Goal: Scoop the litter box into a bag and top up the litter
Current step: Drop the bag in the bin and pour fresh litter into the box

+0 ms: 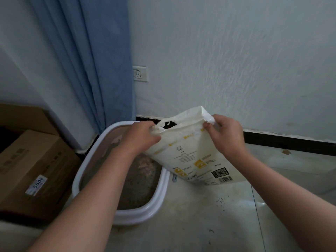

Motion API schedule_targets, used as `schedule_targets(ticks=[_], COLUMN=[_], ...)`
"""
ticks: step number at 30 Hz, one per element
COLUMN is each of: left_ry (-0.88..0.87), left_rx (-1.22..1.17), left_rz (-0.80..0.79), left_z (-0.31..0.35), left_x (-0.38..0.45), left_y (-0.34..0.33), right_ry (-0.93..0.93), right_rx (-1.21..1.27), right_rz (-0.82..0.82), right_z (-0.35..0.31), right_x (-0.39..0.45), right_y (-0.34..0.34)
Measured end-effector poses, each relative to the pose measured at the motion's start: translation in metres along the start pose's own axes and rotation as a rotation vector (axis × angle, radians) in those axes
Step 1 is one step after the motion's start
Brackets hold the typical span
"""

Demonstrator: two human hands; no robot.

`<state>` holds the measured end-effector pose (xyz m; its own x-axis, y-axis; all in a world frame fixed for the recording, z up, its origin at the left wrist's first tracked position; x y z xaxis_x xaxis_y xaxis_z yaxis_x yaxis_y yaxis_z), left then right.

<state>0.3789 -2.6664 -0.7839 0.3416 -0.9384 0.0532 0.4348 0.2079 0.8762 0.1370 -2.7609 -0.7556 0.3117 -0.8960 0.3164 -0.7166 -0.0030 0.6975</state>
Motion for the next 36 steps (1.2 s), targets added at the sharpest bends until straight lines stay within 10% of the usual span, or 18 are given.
schedule_targets(ticks=[23,36], left_ry=[0.081,-0.184], left_rx=[-0.060,-0.097], left_rz=[0.018,0.215], left_z=[0.003,0.089], left_x=[-0.007,0.003], left_y=[-0.008,0.005], right_ry=[-0.272,-0.387], right_rx=[-0.012,0.086], right_rz=[0.028,0.191], right_z=[0.065,0.091], right_x=[0.010,0.007], right_y=[0.021,0.059])
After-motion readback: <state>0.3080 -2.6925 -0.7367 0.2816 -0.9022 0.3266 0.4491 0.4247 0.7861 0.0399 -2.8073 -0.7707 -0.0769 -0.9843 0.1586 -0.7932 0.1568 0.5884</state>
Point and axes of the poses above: each hand's wrist, its own x-axis towards the middle knuckle, its own y-axis out of the back of the hand, z = x × y, the point moved 9 cm from there along x, towards the middle knuckle, and after that the axes turned 2 degrees about -y, right-handed, at the moved point
